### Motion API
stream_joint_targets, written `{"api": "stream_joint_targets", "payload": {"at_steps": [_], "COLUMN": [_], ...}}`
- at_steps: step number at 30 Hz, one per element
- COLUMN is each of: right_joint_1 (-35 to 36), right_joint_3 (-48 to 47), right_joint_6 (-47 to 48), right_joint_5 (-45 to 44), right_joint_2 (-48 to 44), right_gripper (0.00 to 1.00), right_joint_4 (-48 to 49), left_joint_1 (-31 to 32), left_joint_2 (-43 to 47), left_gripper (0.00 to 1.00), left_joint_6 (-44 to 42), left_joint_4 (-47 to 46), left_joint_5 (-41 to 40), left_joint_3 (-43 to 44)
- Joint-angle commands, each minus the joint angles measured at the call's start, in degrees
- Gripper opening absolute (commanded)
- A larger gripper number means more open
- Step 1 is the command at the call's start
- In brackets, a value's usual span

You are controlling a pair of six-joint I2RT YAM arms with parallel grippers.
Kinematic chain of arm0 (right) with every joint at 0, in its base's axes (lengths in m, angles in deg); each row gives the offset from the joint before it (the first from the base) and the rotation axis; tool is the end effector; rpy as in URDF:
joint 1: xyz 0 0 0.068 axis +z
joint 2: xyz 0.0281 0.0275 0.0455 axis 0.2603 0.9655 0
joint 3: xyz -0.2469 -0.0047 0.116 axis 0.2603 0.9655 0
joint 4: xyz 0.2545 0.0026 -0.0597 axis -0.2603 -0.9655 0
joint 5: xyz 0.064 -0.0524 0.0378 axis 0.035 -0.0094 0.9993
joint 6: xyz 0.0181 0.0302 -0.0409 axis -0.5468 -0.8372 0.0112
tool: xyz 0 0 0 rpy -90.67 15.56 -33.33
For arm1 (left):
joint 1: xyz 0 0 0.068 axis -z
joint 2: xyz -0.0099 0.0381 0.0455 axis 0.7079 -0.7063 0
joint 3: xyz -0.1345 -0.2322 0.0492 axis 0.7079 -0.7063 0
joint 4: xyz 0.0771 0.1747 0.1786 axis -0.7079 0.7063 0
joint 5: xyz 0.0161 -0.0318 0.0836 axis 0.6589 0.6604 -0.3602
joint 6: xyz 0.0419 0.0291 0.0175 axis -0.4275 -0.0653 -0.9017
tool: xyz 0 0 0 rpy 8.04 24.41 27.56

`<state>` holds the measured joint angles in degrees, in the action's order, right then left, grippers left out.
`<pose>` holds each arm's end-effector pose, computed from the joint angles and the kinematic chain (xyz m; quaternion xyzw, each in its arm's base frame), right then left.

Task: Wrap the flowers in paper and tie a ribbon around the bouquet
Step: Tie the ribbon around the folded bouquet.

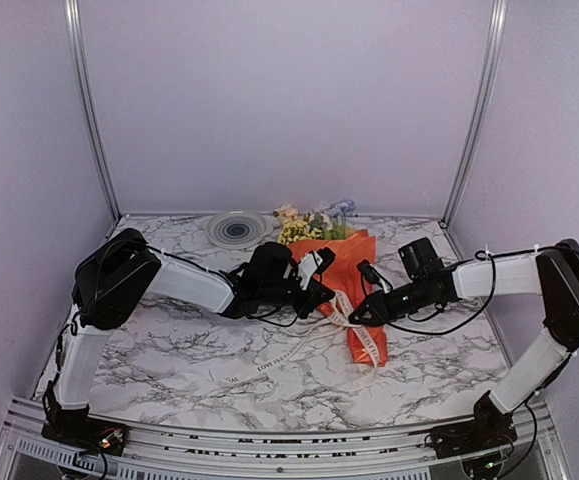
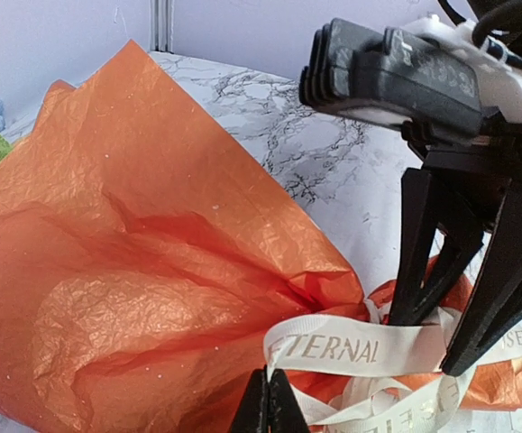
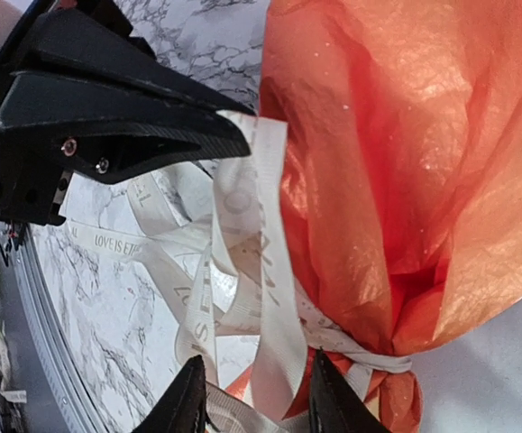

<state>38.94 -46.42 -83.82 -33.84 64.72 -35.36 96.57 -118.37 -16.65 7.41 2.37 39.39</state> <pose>0.2609 0.1392 0.1595 -0.2243 0.8803 0.3753 0.1842 0.3023 -0.3969 0.1452 0.4273 0.6790 -0.3620 0.4747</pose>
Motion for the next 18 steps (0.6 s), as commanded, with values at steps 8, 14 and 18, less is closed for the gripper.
{"api": "stream_joint_targets", "payload": {"at_steps": [8,14,18], "right_joint_1": [-0.99,-1.39,-1.40], "right_joint_3": [-12.04,-14.28,-13.61], "right_joint_6": [9.12,7.46,6.93], "right_joint_5": [-0.72,4.55,6.94], "right_joint_2": [-1.65,3.74,5.81], "right_gripper": [0.58,0.45,0.44], "right_joint_4": [-5.35,-1.61,1.38], "left_joint_1": [-0.27,-0.20,-0.18], "left_joint_2": [4.01,4.38,4.15], "left_gripper": [0.00,0.00,0.00], "left_joint_6": [0.01,-0.16,-0.12], "left_joint_4": [-5.46,-6.37,-6.59], "left_joint_5": [3.15,3.40,3.76], "left_joint_3": [-2.65,-3.36,-3.34]}}
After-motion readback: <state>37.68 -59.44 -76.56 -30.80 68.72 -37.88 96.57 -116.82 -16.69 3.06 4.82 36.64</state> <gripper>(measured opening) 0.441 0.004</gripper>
